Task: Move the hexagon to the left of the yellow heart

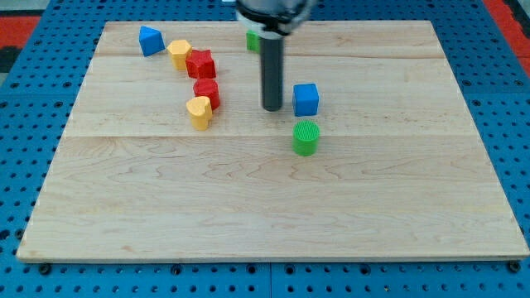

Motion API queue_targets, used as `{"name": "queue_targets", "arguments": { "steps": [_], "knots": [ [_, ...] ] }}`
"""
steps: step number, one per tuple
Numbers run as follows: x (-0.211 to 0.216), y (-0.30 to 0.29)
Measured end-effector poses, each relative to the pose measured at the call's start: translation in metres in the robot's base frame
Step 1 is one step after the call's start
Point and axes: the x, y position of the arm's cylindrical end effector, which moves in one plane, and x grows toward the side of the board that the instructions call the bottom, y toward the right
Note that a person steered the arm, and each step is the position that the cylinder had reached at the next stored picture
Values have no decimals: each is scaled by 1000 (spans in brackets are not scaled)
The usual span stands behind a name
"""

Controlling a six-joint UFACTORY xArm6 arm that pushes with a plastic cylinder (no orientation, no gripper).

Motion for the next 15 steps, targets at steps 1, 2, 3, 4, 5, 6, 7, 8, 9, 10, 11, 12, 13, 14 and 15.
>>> {"name": "queue_targets", "arguments": {
  "steps": [1,2,3,4,5,6,7,8,9,10,11,12,13,14,15],
  "knots": [
    [-5,73],
    [-77,94],
    [-115,116],
    [-83,93],
    [-72,101],
    [-72,101],
    [-86,20],
    [-116,-67],
    [-129,-117],
    [-152,-157],
    [-121,-209],
    [-55,-246],
    [-45,-258],
    [-110,-246],
    [-108,-209]
  ]
}}
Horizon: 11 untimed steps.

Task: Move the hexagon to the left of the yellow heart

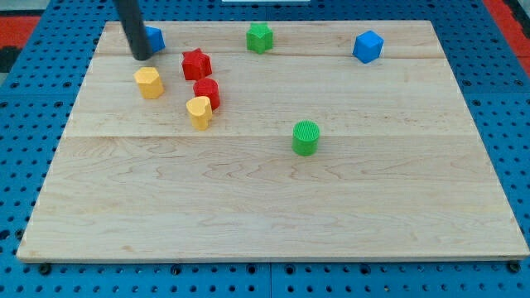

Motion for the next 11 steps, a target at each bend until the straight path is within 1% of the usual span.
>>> {"name": "queue_targets", "arguments": {
  "steps": [1,2,3,4,8,9,10,11],
  "knots": [
    [82,-6],
    [103,-40],
    [73,-8],
    [73,20],
    [71,44],
    [60,48],
    [67,39],
    [109,57]
  ]
}}
